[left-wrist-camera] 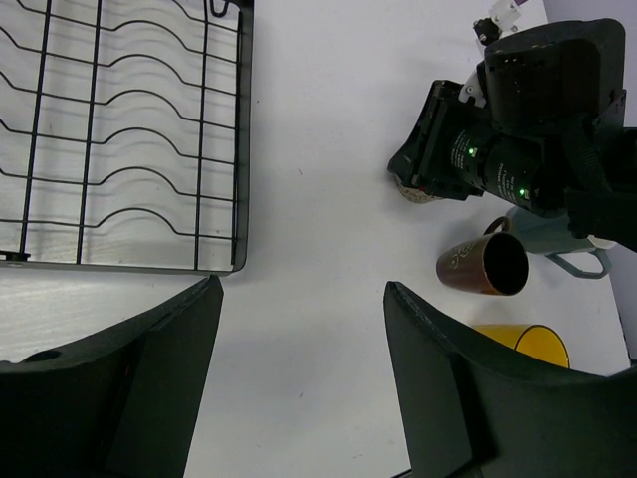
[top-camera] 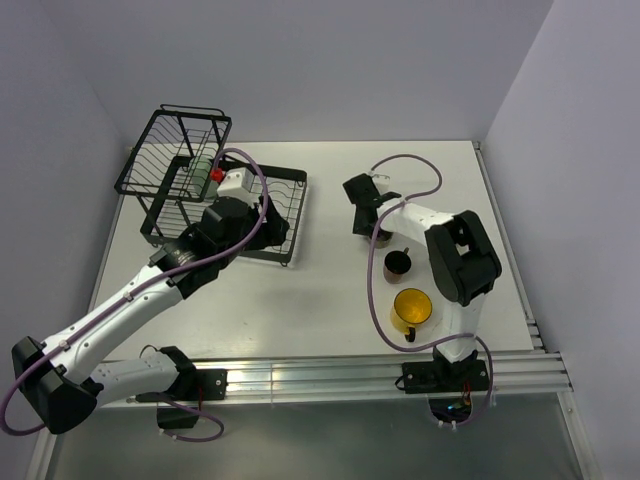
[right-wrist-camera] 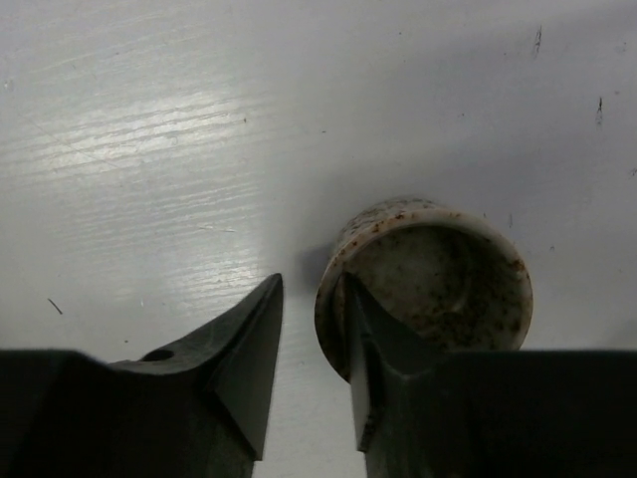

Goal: Load the cups into the dish rack

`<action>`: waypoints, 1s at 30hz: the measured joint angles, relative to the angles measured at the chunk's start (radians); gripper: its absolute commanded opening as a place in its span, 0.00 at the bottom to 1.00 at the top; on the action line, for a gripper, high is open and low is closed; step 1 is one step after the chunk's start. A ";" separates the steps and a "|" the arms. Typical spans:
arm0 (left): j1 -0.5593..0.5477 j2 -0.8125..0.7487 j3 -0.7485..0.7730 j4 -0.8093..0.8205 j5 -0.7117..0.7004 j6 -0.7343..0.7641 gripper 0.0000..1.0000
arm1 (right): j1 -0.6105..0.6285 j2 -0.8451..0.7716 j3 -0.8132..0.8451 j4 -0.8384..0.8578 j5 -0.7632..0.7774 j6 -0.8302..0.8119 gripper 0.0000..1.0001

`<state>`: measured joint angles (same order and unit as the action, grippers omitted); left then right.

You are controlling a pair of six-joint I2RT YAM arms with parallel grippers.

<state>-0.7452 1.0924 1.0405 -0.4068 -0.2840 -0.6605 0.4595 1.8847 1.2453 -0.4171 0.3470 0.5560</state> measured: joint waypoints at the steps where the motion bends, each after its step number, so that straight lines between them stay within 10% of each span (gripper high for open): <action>1: 0.000 0.000 -0.003 0.000 0.000 -0.003 0.72 | 0.000 0.003 0.000 0.000 0.000 -0.001 0.34; 7: 0.000 0.000 -0.014 0.000 0.000 -0.010 0.73 | -0.001 0.008 0.008 -0.004 0.000 -0.012 0.00; 19: 0.020 0.000 -0.027 0.079 0.100 -0.030 0.82 | -0.001 -0.291 0.009 -0.003 -0.243 -0.004 0.00; 30: 0.264 -0.002 -0.169 0.411 0.505 -0.136 0.84 | 0.001 -0.688 -0.217 0.411 -0.718 0.205 0.00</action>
<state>-0.4808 1.0908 0.8719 0.0040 0.2211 -0.7963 0.4606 1.1965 1.0283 -0.0063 -0.3710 0.7612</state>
